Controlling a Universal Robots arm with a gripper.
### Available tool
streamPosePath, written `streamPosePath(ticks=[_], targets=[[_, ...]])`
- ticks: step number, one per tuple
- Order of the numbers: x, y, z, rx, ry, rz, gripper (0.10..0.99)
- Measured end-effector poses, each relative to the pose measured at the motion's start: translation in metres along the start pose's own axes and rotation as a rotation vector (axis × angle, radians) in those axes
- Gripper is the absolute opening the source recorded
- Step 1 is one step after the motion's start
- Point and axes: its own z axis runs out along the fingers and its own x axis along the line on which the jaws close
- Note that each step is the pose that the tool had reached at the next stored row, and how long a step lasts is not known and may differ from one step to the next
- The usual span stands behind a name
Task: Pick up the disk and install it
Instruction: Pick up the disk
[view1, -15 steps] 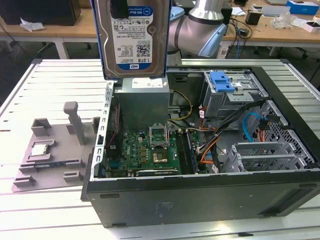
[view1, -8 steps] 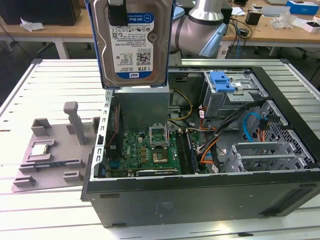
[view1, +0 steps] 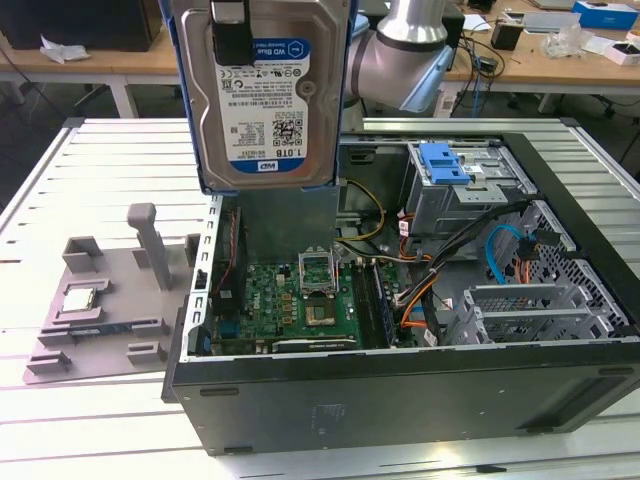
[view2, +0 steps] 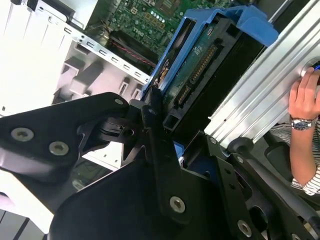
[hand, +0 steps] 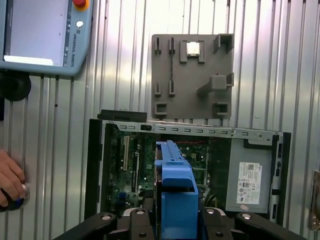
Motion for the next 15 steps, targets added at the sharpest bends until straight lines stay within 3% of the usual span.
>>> streamPosePath(ticks=[15], targets=[[0.0268,0.0016,0.0006,0.000,0.0001,0.000,0.369]])
